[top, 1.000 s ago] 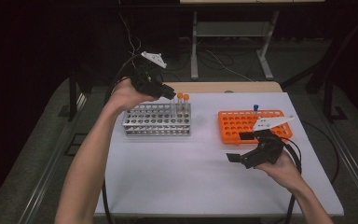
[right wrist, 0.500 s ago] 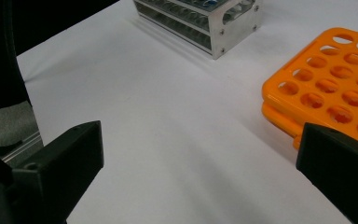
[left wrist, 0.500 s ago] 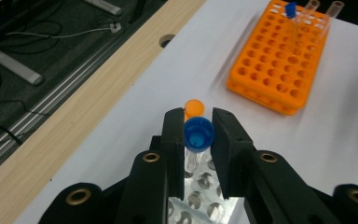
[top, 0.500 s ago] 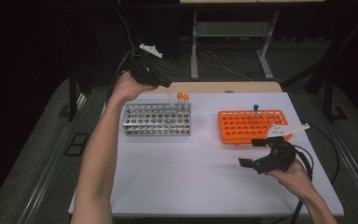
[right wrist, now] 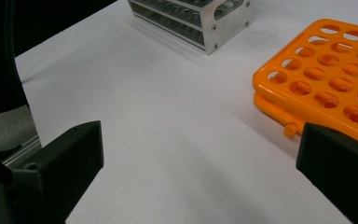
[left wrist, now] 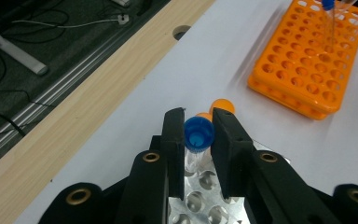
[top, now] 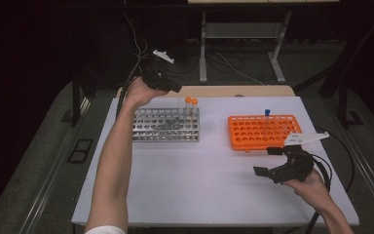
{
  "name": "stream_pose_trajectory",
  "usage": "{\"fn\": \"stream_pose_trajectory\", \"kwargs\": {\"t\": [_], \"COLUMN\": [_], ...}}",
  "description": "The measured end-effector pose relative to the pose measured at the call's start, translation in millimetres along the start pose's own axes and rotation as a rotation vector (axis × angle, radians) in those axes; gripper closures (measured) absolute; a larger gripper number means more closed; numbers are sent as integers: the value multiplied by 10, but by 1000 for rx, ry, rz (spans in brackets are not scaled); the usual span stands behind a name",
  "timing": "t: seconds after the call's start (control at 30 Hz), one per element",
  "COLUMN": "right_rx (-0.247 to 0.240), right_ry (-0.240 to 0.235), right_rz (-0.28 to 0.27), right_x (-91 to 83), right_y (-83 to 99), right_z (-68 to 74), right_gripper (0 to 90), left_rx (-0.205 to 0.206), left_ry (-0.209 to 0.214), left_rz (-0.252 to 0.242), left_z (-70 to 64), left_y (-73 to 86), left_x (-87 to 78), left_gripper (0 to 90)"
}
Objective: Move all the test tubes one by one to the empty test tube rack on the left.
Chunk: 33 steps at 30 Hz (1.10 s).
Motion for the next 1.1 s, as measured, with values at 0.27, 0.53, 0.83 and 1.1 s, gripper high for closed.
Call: {"fn": "stream_pose_trajectory", "kwargs": {"t": [0.27,0.53,0.83,1.1], "right_rx": [4,5,5,11], "right_ry": [6,17,18,29], "right_rz": [-4,-12,-12,-20], "right_x": [-12,-24,-17,-33], "right_y": [0,-18,-21,-37], "right_z": [-25,-37,-46,-68], "right_gripper": [3,3,3,3], "left_rx": [-25,-29,-46,-88], "left_ry": [8,15,25,27], "left_rz": [11,36,44,15], "left_z": [20,4,13,-26], "left_y": [107,259,298,242], "left_x": [117,259,296,221], "left_gripper": [744,742,718,459]}}
Point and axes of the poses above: each handheld gripper's, and its own axes: x roughly forward along the jaws, y roughly out of its underside, z roughly to its left, the point moved 4 cm from there along x, roughly forward along the jaws, and after that the axes turned 7 degrees about -z, right-handed, at the moved point
